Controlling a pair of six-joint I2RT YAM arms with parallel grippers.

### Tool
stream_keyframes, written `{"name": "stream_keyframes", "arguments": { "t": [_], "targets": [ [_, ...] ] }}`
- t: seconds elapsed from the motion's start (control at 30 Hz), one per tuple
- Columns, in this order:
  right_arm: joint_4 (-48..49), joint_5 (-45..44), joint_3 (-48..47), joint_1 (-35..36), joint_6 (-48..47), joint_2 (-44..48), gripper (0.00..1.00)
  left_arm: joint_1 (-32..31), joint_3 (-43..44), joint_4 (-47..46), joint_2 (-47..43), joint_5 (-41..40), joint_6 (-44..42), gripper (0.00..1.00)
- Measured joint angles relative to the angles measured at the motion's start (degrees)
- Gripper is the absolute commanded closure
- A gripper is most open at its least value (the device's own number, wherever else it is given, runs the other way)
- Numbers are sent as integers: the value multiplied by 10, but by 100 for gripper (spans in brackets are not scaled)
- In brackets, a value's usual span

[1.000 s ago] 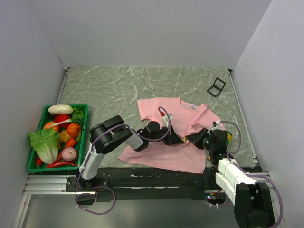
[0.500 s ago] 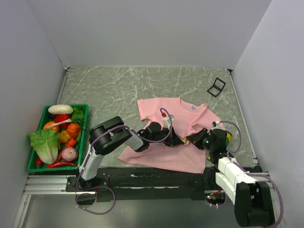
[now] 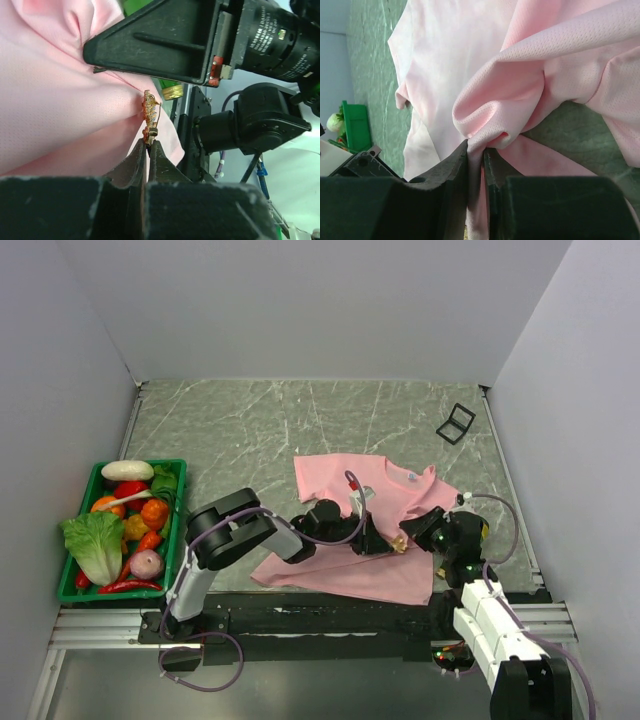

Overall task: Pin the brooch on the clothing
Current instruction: Pin the brooch onto the flattened clothing.

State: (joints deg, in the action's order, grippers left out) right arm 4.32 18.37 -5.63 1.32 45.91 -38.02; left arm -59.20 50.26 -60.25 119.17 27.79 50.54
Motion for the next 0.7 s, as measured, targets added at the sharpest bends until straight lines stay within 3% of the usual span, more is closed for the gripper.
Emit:
{"name": "stream_keyframes", "arguments": {
  "t": [0.17, 0.33, 0.4, 0.43, 0.47, 0.53, 0.57, 0.63, 0.67, 0.7],
  "targets": [
    [-11, -6, 0, 0, 0, 7, 70, 0, 0, -4, 0, 15, 2, 99],
    [-16, -16, -5, 0, -1, 11, 48, -3, 0, 2, -2, 39, 2, 99],
    [-23, -21, -14, 0, -5, 19, 45, -3, 2, 14, -3, 43, 1, 94],
    [-27, -23, -19, 0, -8, 23, 43, -2, 3, 21, -5, 43, -1, 88],
    [-29, -25, -25, 0, -10, 28, 43, 0, 4, 28, -8, 44, -2, 67],
    [-34, -28, -37, 0, -20, 33, 36, 6, 9, 42, -15, 48, -5, 48],
    [-37, -30, -43, -1, -24, 35, 34, 9, 13, 49, -19, 52, -10, 31],
    [-46, -35, -56, -1, -35, 36, 34, 17, 19, 57, -27, 58, -14, 18],
    [-51, -38, -61, -1, -41, 37, 34, 22, 20, 61, -31, 60, -20, 3],
    [-55, -39, -65, -1, -46, 37, 34, 25, 22, 66, -36, 63, -23, 3]
  ]
}}
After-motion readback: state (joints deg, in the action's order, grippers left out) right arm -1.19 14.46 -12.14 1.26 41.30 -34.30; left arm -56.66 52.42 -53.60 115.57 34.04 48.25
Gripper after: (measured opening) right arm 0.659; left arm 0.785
